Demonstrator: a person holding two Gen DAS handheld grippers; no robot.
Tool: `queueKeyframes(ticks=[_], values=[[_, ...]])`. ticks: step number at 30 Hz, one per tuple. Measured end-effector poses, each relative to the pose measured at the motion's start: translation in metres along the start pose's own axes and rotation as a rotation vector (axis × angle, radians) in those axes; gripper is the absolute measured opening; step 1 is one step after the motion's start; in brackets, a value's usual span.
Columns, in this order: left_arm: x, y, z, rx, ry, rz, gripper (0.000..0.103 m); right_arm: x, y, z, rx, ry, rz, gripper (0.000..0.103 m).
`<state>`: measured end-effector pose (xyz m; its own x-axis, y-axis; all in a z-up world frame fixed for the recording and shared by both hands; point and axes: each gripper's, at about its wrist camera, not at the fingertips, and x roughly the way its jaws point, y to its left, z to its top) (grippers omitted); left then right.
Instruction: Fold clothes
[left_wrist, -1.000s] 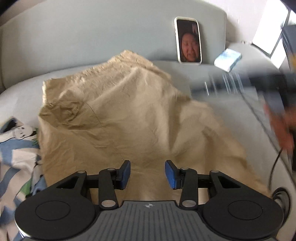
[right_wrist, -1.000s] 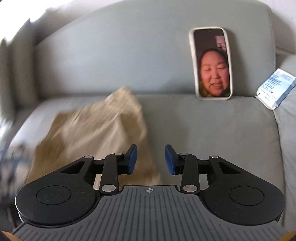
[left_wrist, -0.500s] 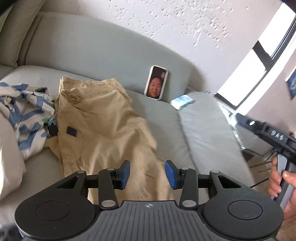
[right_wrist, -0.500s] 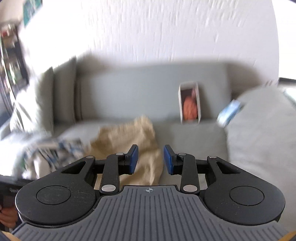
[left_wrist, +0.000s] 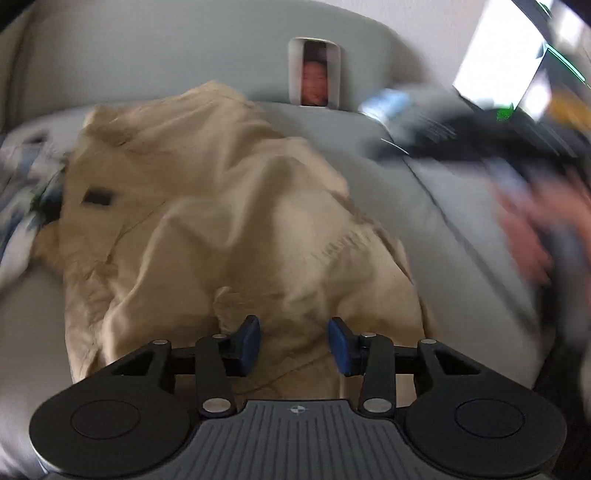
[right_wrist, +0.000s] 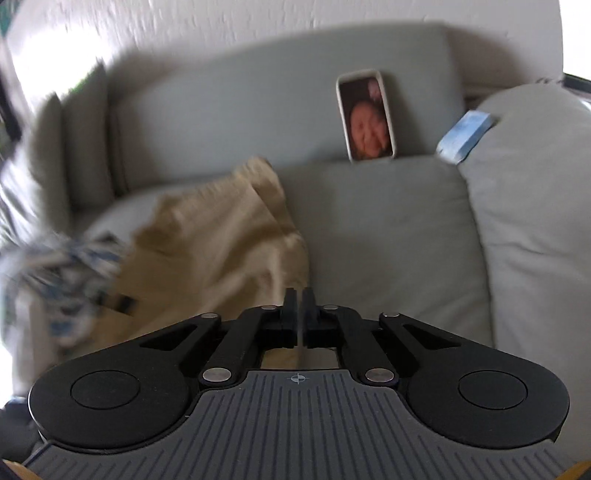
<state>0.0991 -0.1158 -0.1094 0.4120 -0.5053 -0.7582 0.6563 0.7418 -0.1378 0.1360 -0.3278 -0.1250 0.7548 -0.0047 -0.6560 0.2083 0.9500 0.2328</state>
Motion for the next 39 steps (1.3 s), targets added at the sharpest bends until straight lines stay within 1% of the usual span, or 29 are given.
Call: queueKeyframes(ticks=[1,2,3,5,7,9,11,12,13,14,15,16,18,20,21,23,24,25,26,28,30,32,33,34,35,36,37,38,39], values=[[0.002,-0.008,-0.001,0.078,-0.002,0.012,0.039,0.017,0.002,0.002,-0.011,-0.004,0.002,0.002],[0.003,-0.010,-0.002,0.109,-0.003,0.010,0.039,0.032,0.004,0.007,-0.008,0.000,0.009,0.003],[0.004,-0.006,-0.002,0.097,-0.003,-0.007,0.039,0.046,0.006,0.014,0.003,0.007,0.019,0.004],[0.004,0.007,-0.001,0.042,0.002,-0.061,0.039,0.073,0.015,0.025,-0.001,0.020,0.036,0.009],[0.004,0.013,0.000,0.019,0.002,-0.090,0.039,0.100,0.025,0.036,-0.012,0.033,0.053,0.010],[0.004,0.009,-0.001,0.036,-0.003,-0.082,0.039,0.128,0.033,0.046,-0.030,0.054,0.059,0.014],[0.004,0.007,-0.001,0.047,-0.005,-0.075,0.039,0.159,0.036,0.046,-0.053,0.118,0.039,0.011],[0.004,0.008,-0.001,0.039,-0.004,-0.079,0.039,0.168,0.035,0.043,-0.071,0.127,0.011,0.000],[0.004,0.009,0.000,0.032,-0.003,-0.083,0.039,0.171,0.030,0.043,-0.081,0.107,-0.032,0.000],[0.004,0.009,0.000,0.028,-0.004,-0.087,0.039,0.162,0.026,0.040,-0.077,0.098,-0.047,0.000],[0.003,0.009,-0.001,0.032,-0.006,-0.086,0.039,0.147,0.023,0.036,-0.067,0.103,-0.040,0.000],[0.003,0.008,0.000,0.038,-0.008,-0.083,0.039,0.132,0.020,0.032,-0.058,0.107,-0.033,0.003],[0.004,0.007,-0.001,0.043,-0.010,-0.077,0.039,0.102,0.015,0.024,-0.040,0.116,-0.019,0.005],[0.004,0.009,-0.001,0.029,-0.013,-0.074,0.040,0.072,0.010,0.015,-0.022,0.125,-0.005,0.010],[0.002,0.010,0.000,0.010,-0.013,-0.068,0.040,0.057,0.007,0.011,-0.013,0.130,0.002,0.012],[-0.006,0.011,0.001,-0.031,-0.012,-0.057,0.040,0.027,0.001,0.002,0.005,0.139,0.017,0.019],[-0.012,0.012,0.000,-0.053,-0.012,-0.052,0.040,0.012,-0.001,-0.002,0.014,0.143,0.024,0.027],[-0.018,0.012,0.000,-0.075,-0.012,-0.047,0.040,-0.004,-0.002,-0.012,0.022,0.153,0.050,0.030],[-0.027,0.012,-0.003,-0.102,-0.017,-0.040,0.040,-0.021,0.000,-0.024,0.023,0.165,0.088,0.030],[-0.046,0.012,-0.009,-0.160,-0.039,-0.018,0.040,-0.047,0.011,-0.047,-0.003,0.162,0.151,0.030],[-0.062,0.012,-0.017,-0.197,-0.064,0.004,0.040,-0.071,0.025,-0.068,-0.047,0.130,0.173,0.030],[-0.069,0.009,-0.024,-0.199,-0.075,0.020,0.040,-0.085,0.038,-0.085,-0.073,0.103,0.162,0.030],[-0.065,0.007,-0.026,-0.199,-0.050,0.023,0.040,-0.087,0.043,-0.091,-0.072,0.114,0.155,0.035],[-0.061,0.005,-0.028,-0.200,-0.026,0.026,0.040,-0.087,0.047,-0.097,-0.067,0.136,0.147,0.041],[-0.055,0.003,-0.031,-0.201,0.018,0.030,0.039,-0.085,0.050,-0.102,-0.063,0.171,0.132,0.041],[-0.053,-0.001,-0.035,-0.187,0.032,0.044,0.040,-0.081,0.052,-0.109,-0.070,0.220,0.106,0.040],[-0.052,-0.004,-0.039,-0.174,0.046,0.058,0.040,-0.080,0.051,-0.114,-0.078,0.250,0.085,0.040],[-0.054,-0.008,-0.039,-0.155,0.046,0.072,0.040,-0.081,0.050,-0.119,-0.082,0.267,0.068,0.040],[-0.057,-0.010,-0.040,-0.157,0.049,0.077,0.040,-0.085,0.048,-0.121,-0.074,0.269,0.066,0.040]])
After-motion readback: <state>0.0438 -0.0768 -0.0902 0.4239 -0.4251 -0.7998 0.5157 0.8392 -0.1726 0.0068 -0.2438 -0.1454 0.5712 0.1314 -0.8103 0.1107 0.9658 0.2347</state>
